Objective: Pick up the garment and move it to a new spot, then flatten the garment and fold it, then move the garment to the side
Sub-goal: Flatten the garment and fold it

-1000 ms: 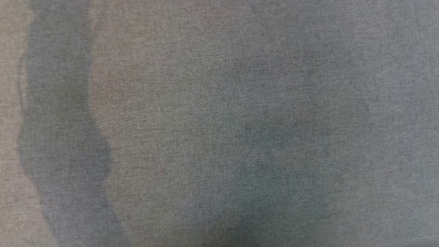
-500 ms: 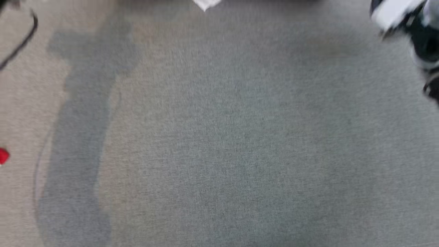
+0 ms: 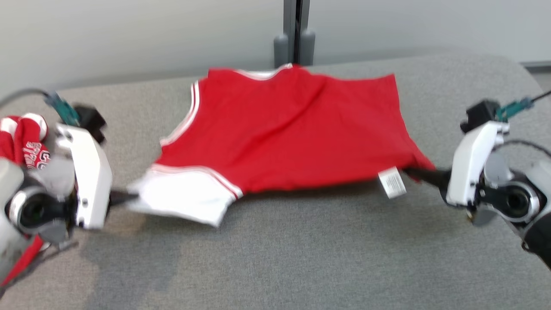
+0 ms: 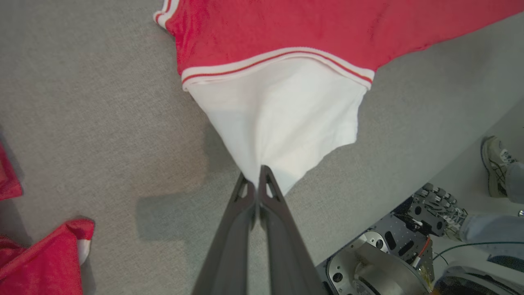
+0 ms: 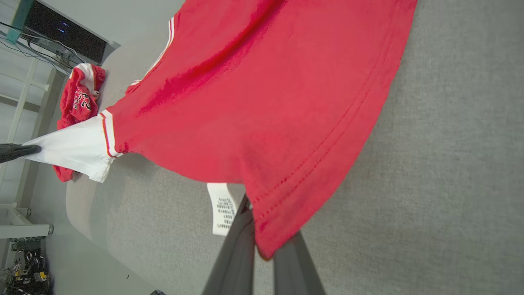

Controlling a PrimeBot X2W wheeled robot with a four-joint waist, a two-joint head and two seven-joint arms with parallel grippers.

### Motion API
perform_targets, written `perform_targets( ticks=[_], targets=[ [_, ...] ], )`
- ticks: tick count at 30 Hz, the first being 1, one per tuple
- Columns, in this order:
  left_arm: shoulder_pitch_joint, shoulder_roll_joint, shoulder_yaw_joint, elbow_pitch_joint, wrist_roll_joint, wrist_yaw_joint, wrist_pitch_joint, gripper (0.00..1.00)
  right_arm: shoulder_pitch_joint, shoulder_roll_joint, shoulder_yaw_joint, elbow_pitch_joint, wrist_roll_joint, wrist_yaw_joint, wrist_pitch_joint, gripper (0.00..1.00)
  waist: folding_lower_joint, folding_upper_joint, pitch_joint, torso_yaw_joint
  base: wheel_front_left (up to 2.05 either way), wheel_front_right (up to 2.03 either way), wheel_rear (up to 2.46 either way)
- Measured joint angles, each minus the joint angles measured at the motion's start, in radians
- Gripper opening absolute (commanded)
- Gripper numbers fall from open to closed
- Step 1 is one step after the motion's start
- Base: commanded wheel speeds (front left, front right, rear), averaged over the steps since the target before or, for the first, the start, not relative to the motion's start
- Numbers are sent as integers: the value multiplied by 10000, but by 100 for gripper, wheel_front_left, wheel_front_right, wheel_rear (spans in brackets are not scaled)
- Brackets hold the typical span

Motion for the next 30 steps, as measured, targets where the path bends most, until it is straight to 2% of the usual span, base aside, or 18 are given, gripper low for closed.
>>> perform_targets(
  ticks=[6,13,22,26,30],
  targets=[
    [1378,1521,-180,-3026,-1494,763,1461,0,828,-552,368,-219,86,0,1296,0,0,0,-665,-71,0,0,0],
    [2428,2717,-217,-5430,-2545,1672,1852,0,1981,-1406,305,-1141,272,0,2163,0,0,0,-897,-119,0,0,0],
    [2991,3542,-232,-6822,-3022,2203,1935,0,3414,-2725,-163,-2592,382,2,2982,0,0,0,-816,-185,0,0,0],
    [2960,3699,-86,-6909,-3087,2311,1985,0,3565,-2840,-589,-2945,270,0,3135,0,0,0,-597,-244,0,0,0],
    [2595,3632,88,-6746,-3097,2378,2109,0,3467,-2669,-1112,-3024,-105,0,3323,0,0,0,-316,-309,0,0,0]
  ],
)
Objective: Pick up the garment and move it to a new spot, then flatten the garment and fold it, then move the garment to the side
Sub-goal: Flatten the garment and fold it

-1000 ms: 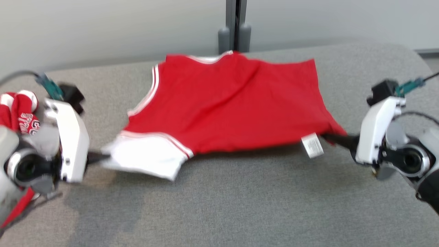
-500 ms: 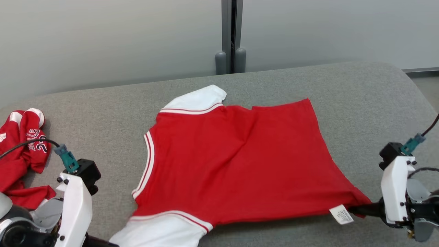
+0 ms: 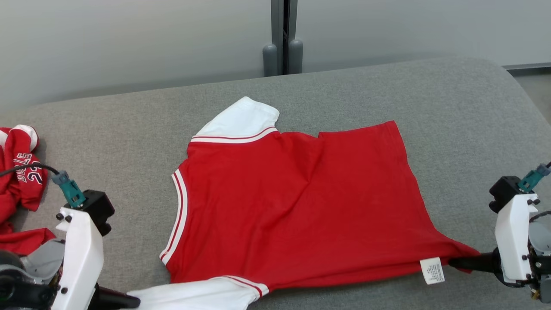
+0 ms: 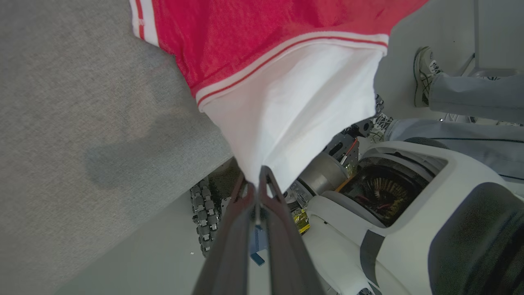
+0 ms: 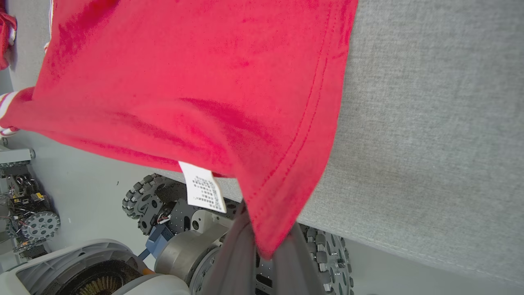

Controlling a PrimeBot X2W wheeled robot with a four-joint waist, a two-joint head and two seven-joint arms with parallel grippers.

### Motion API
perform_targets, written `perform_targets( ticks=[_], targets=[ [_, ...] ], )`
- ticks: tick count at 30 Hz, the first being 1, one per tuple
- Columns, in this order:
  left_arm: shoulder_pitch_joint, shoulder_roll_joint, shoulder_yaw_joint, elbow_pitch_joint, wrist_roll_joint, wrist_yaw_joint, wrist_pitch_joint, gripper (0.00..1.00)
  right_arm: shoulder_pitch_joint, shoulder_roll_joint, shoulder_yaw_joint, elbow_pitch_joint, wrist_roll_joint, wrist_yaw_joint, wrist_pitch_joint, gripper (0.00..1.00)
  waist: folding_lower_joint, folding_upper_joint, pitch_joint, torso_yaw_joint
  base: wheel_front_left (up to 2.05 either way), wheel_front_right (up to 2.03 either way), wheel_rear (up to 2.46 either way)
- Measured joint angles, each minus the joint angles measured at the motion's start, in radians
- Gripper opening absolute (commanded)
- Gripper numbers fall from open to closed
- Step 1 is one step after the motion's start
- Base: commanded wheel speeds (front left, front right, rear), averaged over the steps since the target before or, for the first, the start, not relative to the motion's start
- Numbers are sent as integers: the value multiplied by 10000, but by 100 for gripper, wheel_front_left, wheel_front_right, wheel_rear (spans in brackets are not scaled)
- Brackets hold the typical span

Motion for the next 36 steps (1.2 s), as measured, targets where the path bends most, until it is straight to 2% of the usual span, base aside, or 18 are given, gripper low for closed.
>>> perform_targets(
  ticks=[7,15,21,28,29,30,31,32,33,36],
  targets=[
    [-989,-347,35,746,654,48,642,0,-463,803,-888,282,-692,0,531,0,0,0,546,-99,0,0,0],
    [-2335,-1313,-40,2104,1365,-23,1442,0,-975,2192,-2228,826,-1804,0,1494,0,-1,0,1205,-321,0,0,0],
    [-2970,-2138,-50,3068,1678,-259,1429,0,-1238,3275,-3388,932,-2955,0,2063,0,0,0,1626,-511,0,0,0],
    [-3325,-2740,-40,4161,1988,-579,1166,0,-1185,4393,-4727,715,-4357,0,2805,0,0,0,1919,-687,0,0,0],
    [-3328,-2823,-42,4316,2042,-652,1087,9,-1142,4533,-4926,637,-4566,0,2907,0,0,0,1945,-702,0,0,0],
    [-3340,-2894,-38,4489,2102,-685,949,80,-1081,4692,-5099,548,-4775,0,2987,28,0,0,1964,-718,0,0,0],
    [-3353,-2947,-38,4627,2161,-740,859,100,-1010,4846,-5271,464,-4957,0,3026,90,0,0,1969,-729,0,0,0],
    [-3354,-3047,-65,4913,2236,-836,746,100,-889,5112,-5603,242,-5390,0,3135,90,0,0,1945,-742,0,0,0],
    [-3354,-3097,-84,5033,2301,-874,669,100,-821,5202,-5733,132,-5597,2,3166,100,0,0,1913,-741,0,0,0],
    [-3348,-3221,-59,5354,2318,-1018,397,100,-523,5423,-6190,-157,-6009,0,3404,100,0,0,1749,-718,0,0,0]
  ],
)
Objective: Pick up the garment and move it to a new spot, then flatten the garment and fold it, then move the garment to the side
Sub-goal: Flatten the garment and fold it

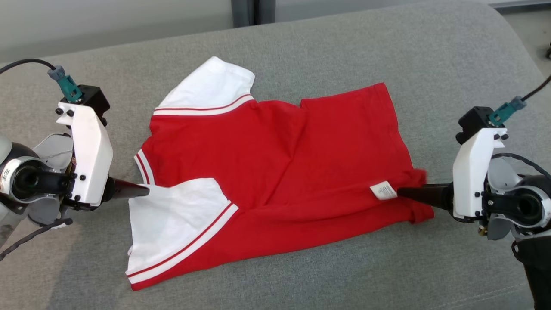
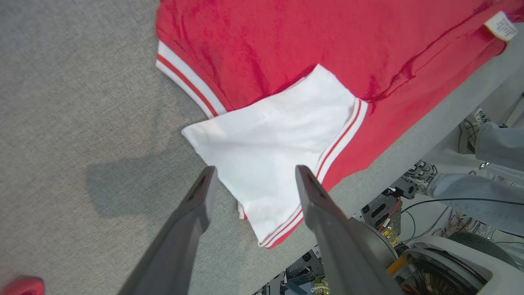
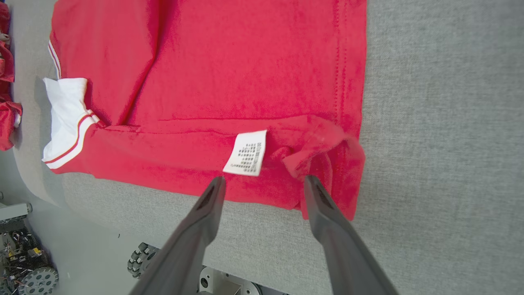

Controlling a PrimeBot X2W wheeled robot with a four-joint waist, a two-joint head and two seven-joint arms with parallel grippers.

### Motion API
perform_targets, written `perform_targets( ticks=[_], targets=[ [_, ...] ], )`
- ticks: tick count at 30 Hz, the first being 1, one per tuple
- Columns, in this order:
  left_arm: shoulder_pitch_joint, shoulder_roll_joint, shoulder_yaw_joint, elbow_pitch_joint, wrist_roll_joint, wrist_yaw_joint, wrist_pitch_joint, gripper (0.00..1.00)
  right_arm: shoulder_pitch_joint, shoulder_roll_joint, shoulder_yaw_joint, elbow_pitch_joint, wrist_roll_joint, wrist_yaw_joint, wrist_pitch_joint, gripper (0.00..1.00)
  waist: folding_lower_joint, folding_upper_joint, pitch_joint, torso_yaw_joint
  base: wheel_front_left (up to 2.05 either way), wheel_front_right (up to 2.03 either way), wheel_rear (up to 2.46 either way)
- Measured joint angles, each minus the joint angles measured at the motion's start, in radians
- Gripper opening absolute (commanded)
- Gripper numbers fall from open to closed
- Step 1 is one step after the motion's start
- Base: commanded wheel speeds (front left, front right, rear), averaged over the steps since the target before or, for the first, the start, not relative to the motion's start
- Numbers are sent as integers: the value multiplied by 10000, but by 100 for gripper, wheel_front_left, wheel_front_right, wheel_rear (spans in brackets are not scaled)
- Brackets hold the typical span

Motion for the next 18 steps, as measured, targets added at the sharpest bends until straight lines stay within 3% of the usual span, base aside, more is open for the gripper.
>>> perform_targets(
  ticks=[6,12,14,18],
  targets=[
    [76,-182,314,351,167,-516,-1057,100,587,280,-917,-1011,-545,0,-58,100,0,0,-522,106,0,0,0],
    [519,-328,842,274,541,-901,-3133,100,1368,556,-1684,-2268,-838,0,-1605,100,0,0,-1141,296,0,0,0],
    [764,-368,1070,161,811,-892,-4119,100,1679,619,-1804,-2658,-1011,0,-2362,100,0,0,-1352,365,0,0,0],
    [1562,-439,1751,-165,869,-357,-6057,100,2348,786,-1990,-3202,-1254,0,-4339,100,0,0,-1714,506,0,0,0]
  ],
)
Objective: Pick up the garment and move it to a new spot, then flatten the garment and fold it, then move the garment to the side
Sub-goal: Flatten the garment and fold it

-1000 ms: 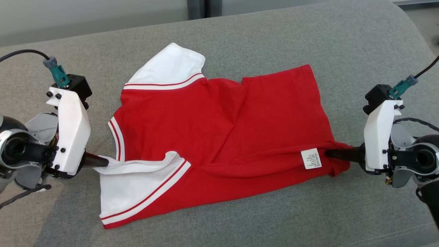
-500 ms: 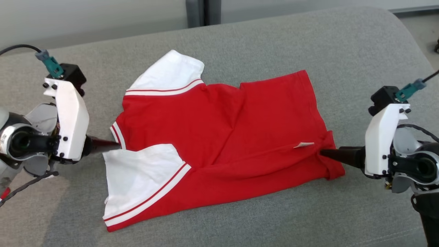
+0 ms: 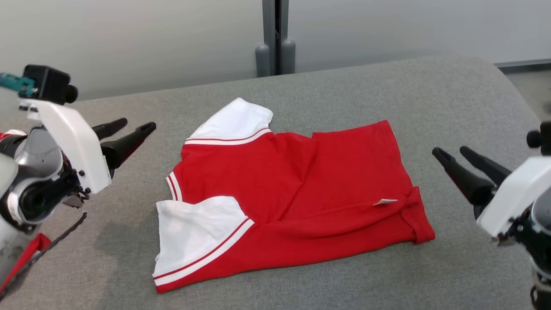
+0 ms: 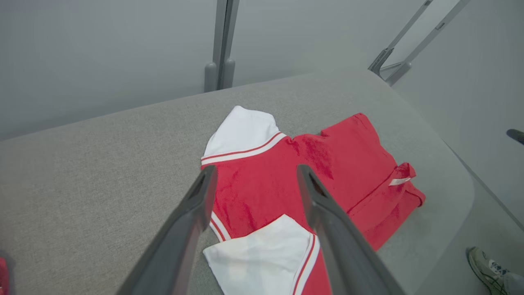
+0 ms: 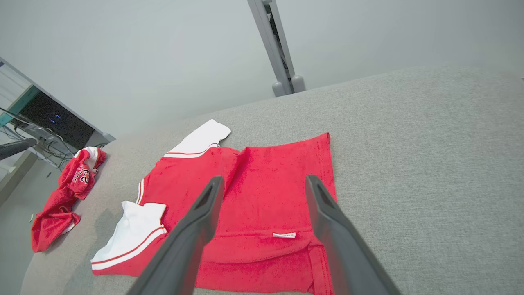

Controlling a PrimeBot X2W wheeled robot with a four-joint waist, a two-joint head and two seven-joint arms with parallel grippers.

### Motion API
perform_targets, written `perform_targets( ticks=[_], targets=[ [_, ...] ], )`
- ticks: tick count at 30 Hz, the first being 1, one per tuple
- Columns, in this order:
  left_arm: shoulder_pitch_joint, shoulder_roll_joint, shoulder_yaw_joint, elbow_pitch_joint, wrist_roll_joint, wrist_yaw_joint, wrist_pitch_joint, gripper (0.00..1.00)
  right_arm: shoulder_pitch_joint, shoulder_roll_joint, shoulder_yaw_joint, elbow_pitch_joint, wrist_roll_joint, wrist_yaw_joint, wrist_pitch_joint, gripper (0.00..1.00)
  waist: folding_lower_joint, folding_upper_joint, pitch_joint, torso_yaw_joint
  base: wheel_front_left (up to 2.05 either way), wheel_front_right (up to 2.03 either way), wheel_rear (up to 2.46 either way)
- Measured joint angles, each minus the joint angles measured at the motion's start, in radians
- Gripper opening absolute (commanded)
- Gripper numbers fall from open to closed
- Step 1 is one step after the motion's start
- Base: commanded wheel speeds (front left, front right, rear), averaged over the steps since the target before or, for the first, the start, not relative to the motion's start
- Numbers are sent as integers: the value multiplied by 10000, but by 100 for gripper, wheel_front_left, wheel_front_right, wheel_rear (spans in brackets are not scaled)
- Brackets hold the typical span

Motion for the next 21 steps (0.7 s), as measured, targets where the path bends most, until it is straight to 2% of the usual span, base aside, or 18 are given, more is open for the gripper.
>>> perform_targets(
  ticks=[6,9,11,16,21],
  targets=[
    [1542,236,646,-1156,890,976,-3035,100,1231,174,-6,-387,-479,0,-2405,100,0,0,-303,154,0,0,0],
    [2483,353,775,-1668,1567,1695,-4474,100,1736,270,-104,-447,-888,0,-3701,100,0,0,-365,205,0,0,0],
    [3152,253,976,-2008,1592,2174,-5361,100,2104,445,-263,-328,-1028,0,-4485,100,0,0,-389,243,0,0,0],
    [4539,-13,1012,-2523,2084,3095,-6865,100,2798,545,-242,201,-1302,0,-5574,100,0,0,-370,285,0,0,0],
    [5699,-487,936,-2696,2535,4163,-7327,100,3141,617,-209,1175,-1216,0,-6149,100,0,0,-335,239,0,0,0]
  ],
)
